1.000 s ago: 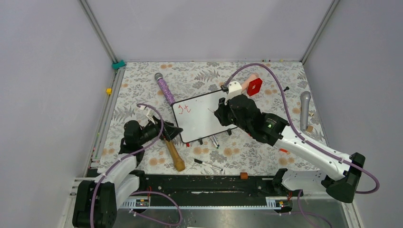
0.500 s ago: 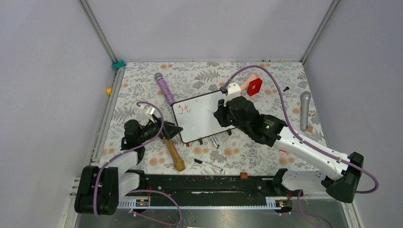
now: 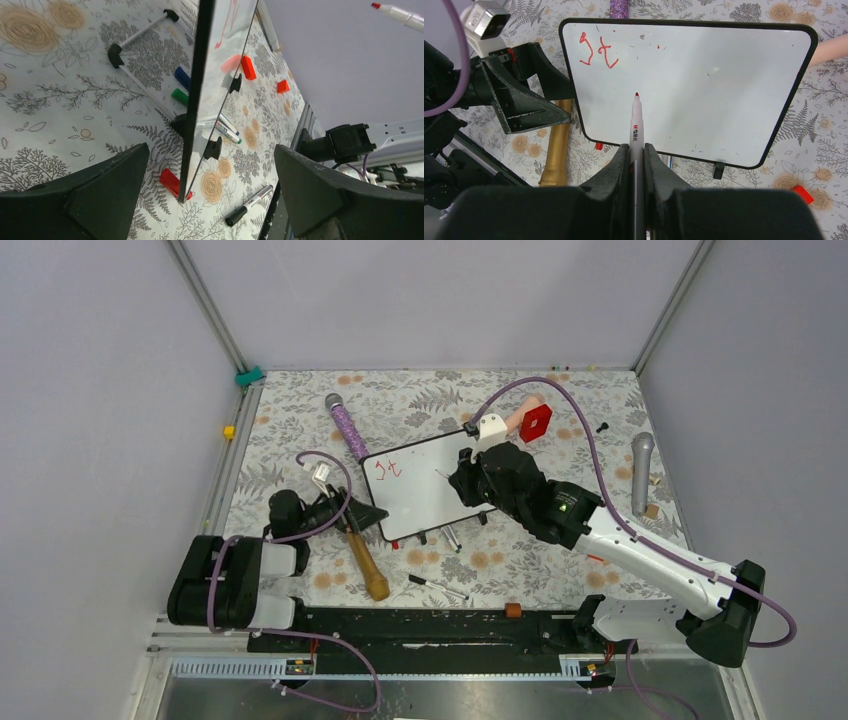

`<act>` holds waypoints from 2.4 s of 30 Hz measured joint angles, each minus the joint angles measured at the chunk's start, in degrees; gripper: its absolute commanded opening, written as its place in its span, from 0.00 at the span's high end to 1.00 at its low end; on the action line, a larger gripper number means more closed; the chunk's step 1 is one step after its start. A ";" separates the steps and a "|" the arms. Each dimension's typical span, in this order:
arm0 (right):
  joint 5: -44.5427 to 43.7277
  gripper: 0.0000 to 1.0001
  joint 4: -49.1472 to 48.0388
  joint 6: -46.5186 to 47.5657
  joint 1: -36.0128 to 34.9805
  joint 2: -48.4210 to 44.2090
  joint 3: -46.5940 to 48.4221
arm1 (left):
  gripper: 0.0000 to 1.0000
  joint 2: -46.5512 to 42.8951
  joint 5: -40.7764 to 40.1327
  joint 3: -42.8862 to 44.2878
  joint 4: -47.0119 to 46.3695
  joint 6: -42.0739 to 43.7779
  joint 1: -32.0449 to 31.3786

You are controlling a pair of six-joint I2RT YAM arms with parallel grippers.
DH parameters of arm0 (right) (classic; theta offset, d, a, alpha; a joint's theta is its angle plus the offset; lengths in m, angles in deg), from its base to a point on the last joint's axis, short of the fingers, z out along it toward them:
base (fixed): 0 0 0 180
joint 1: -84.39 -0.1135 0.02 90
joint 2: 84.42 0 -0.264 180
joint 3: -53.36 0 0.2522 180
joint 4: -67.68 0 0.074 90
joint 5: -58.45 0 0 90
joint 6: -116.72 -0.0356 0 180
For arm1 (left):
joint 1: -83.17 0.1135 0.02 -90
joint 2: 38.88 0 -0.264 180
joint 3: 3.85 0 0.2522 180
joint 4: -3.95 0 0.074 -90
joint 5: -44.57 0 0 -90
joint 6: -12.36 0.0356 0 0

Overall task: Write a sentence on the whiteboard
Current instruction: Hold the whiteboard on the whiteboard stand.

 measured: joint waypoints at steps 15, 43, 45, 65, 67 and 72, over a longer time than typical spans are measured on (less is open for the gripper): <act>1.42 1.00 -1.29 -1.11 0.00 4.72 0.46 | 0.18 16.04 5.20 2.12 -22.64 -6.86 0.04; 3.02 1.00 -2.58 -1.81 -0.02 7.82 1.46 | 0.64 18.69 9.86 3.69 -24.87 4.13 -0.17; 2.99 1.00 -2.58 -1.81 -0.02 7.87 1.46 | 0.63 19.26 10.58 4.04 -24.87 4.39 -0.17; 2.99 1.00 -2.58 -1.77 -0.02 8.09 1.46 | 0.63 25.66 14.93 7.52 -25.03 0.66 2.27; 2.99 1.00 -2.56 -1.77 -0.02 8.35 1.55 | 0.63 26.91 14.93 7.52 -25.00 0.15 2.27; 2.97 1.00 -2.47 -1.73 -0.17 10.99 3.02 | 0.64 29.92 15.30 8.17 -25.00 -0.90 2.29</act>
